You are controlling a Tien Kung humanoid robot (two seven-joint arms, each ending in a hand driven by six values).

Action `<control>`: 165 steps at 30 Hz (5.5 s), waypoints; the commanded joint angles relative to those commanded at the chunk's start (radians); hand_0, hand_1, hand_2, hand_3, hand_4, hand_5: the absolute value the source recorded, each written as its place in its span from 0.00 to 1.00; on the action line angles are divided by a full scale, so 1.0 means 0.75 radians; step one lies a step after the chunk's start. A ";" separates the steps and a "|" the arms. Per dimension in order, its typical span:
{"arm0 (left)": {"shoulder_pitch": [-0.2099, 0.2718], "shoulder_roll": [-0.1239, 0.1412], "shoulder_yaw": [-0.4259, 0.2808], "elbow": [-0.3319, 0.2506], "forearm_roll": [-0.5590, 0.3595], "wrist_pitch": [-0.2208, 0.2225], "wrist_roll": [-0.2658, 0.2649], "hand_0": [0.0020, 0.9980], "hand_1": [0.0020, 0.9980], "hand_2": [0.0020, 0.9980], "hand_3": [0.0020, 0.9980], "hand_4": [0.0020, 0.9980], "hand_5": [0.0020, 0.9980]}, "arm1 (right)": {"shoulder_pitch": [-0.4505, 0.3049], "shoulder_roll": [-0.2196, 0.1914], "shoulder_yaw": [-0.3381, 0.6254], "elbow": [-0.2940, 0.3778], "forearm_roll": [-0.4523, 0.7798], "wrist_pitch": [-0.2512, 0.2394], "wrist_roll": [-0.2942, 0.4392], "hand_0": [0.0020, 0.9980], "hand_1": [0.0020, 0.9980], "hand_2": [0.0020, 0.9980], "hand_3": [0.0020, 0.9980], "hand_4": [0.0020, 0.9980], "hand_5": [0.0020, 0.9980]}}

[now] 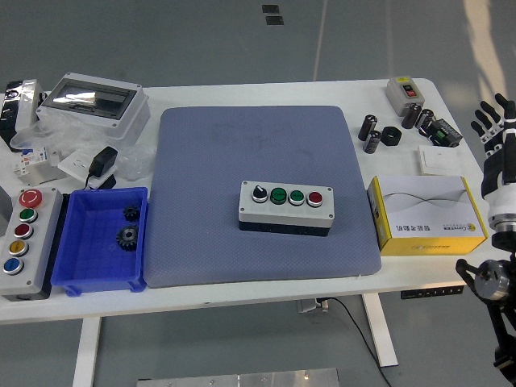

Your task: Pick up the button,place it on the desk,press the button,press the button

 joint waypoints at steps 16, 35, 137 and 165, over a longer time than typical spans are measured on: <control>-0.006 -0.004 0.000 0.000 -0.002 -0.001 -0.002 0.63 0.52 0.53 0.60 0.62 0.22 | -0.013 0.006 0.078 0.017 -0.013 0.004 -0.003 0.84 0.82 0.80 0.84 0.85 0.78; -0.013 -0.012 -0.011 0.000 0.028 -0.006 0.000 0.63 0.52 0.53 0.60 0.62 0.22 | -0.027 0.008 0.099 0.018 -0.013 0.009 -0.005 0.84 0.81 0.80 0.83 0.85 0.77; -0.020 -0.011 -0.014 0.000 0.023 0.001 0.010 0.62 0.51 0.53 0.60 0.61 0.22 | 0.540 0.012 -0.832 -0.051 -1.348 -0.189 -0.955 1.00 1.00 1.00 1.00 0.97 0.36; -0.028 0.002 -0.006 0.000 0.013 0.001 0.017 0.62 0.51 0.53 0.60 0.61 0.22 | 0.800 0.122 -1.194 -0.457 -0.952 -0.093 -0.934 1.00 1.00 1.00 1.00 0.98 0.36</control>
